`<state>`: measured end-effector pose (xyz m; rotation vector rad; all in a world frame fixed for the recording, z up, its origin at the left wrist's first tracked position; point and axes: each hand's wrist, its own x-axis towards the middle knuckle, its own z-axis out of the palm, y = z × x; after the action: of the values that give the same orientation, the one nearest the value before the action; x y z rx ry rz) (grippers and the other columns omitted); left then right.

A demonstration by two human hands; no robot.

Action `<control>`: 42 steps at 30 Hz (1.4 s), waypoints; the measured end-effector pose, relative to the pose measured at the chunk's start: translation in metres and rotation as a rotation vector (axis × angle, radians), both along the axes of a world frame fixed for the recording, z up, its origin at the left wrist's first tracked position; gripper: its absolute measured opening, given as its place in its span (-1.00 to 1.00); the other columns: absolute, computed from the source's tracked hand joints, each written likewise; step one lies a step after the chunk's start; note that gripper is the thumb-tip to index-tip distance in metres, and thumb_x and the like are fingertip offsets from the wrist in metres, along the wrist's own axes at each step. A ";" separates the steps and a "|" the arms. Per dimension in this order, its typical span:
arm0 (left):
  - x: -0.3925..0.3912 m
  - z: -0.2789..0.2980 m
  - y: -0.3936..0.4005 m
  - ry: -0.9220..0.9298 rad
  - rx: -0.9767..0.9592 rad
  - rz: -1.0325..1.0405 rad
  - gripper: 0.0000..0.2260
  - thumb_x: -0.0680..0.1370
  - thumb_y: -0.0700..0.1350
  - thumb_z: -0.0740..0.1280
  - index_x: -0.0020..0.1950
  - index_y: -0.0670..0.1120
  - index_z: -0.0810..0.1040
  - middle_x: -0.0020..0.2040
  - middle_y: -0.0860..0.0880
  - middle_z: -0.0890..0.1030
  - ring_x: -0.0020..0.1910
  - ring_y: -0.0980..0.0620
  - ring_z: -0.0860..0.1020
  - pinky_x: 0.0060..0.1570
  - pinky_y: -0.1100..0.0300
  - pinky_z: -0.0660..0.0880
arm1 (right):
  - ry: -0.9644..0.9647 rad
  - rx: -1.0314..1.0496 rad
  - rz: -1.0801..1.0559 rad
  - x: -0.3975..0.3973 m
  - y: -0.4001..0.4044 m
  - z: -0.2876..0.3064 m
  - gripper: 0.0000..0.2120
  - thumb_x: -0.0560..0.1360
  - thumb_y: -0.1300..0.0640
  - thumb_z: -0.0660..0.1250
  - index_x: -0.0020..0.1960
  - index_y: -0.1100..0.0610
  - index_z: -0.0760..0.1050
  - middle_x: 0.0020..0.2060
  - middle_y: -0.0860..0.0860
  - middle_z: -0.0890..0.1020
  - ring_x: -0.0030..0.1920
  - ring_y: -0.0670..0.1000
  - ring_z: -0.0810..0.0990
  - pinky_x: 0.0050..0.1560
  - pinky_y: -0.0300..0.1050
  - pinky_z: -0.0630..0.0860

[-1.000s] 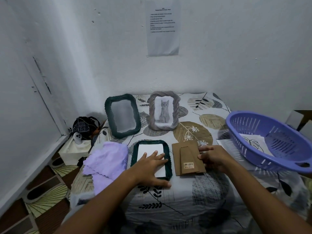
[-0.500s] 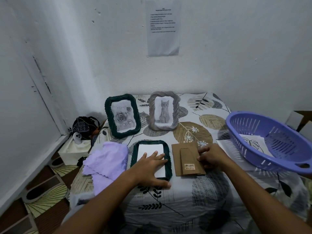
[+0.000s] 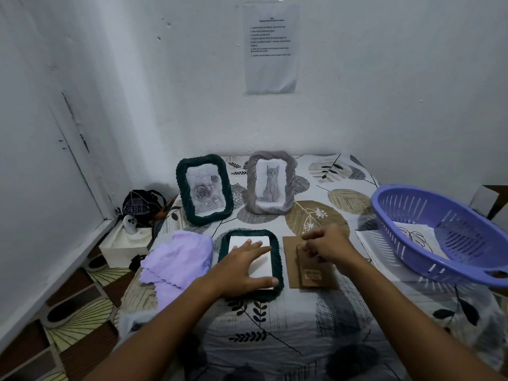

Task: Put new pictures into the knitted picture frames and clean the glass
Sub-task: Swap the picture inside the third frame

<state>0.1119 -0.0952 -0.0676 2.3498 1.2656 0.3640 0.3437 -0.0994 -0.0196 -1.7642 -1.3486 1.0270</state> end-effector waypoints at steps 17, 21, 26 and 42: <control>-0.050 -0.011 -0.003 0.103 0.010 0.125 -0.29 0.45 0.35 0.27 0.44 -0.08 0.38 0.52 -0.09 0.23 0.52 0.01 0.12 0.48 -0.03 0.10 | 0.056 -0.120 0.099 -0.059 0.007 -0.012 -0.82 0.48 0.46 0.20 -0.11 0.26 0.53 -0.11 0.23 0.65 -0.27 0.08 0.61 -0.35 -0.15 0.49; -0.051 -0.013 -0.002 0.124 0.015 0.121 -0.35 0.49 0.28 0.29 0.45 -0.07 0.36 0.54 -0.07 0.18 0.54 0.03 0.06 0.49 -0.02 0.00 | 0.125 -0.108 0.068 -0.061 0.007 -0.012 -0.81 0.46 0.48 0.22 -0.17 0.26 0.53 -0.12 0.28 0.65 -0.28 0.11 0.59 -0.34 -0.11 0.46; -0.050 -0.014 -0.002 0.140 0.005 0.117 -0.29 0.45 0.33 0.24 0.46 -0.08 0.34 0.55 -0.07 0.16 0.54 0.02 0.03 0.49 -0.03 -0.05 | 0.283 -0.099 -0.019 -0.060 0.010 -0.014 -0.83 0.45 0.50 0.25 -0.02 0.34 0.51 -0.19 0.25 0.64 -0.33 0.09 0.60 -0.37 -0.13 0.51; -0.050 -0.010 -0.006 0.154 0.015 0.127 -0.34 0.49 0.30 0.26 0.48 -0.03 0.31 0.56 -0.03 0.14 0.54 0.06 0.01 0.50 0.00 -0.07 | 0.068 -0.064 0.001 -0.070 0.021 -0.026 -0.91 0.34 0.35 0.49 -0.22 0.38 0.61 -0.44 0.17 0.61 -0.51 0.00 0.48 -0.53 -0.24 0.35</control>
<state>0.0617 -0.1012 -0.0777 2.3550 1.4929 0.2360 0.2739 -0.0782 -0.0452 -1.7587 -1.2881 1.1326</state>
